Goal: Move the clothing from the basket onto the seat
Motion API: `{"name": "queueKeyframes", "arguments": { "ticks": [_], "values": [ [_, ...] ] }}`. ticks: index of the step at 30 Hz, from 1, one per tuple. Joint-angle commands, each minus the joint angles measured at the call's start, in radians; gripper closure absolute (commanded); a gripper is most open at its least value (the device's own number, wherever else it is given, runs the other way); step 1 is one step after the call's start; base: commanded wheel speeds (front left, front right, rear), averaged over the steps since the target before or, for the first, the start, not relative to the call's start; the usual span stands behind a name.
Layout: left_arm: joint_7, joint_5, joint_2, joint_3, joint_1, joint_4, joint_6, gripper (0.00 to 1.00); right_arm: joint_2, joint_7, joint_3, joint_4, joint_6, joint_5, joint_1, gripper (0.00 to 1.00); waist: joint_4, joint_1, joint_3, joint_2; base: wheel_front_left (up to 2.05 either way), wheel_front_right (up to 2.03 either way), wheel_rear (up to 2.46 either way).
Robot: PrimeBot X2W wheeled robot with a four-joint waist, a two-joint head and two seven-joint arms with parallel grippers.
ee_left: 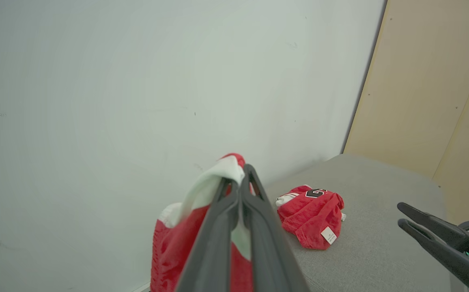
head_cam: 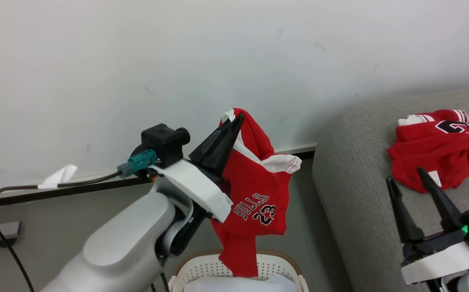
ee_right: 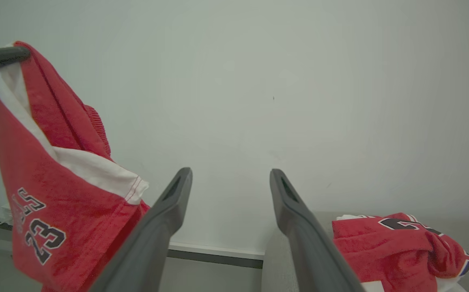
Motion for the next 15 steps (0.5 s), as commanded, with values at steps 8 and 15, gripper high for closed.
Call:
{"name": "queueKeyframes", "arguments": {
  "ticks": [8,15],
  "values": [
    [0.009,-0.001,-0.018,-0.022,-0.008,0.01,-0.01,1.0,-0.005,-0.001,0.273,0.013,-0.002,0.045,-0.105,0.0,0.019,0.0,0.004,0.0,0.0,0.0,0.0],
    [0.021,0.007,-0.057,-0.059,-0.02,0.029,-0.03,1.0,0.021,-0.001,0.457,0.106,-0.002,0.087,-0.252,0.0,0.074,0.0,0.008,0.0,0.0,0.0,0.0]
  ]
}}
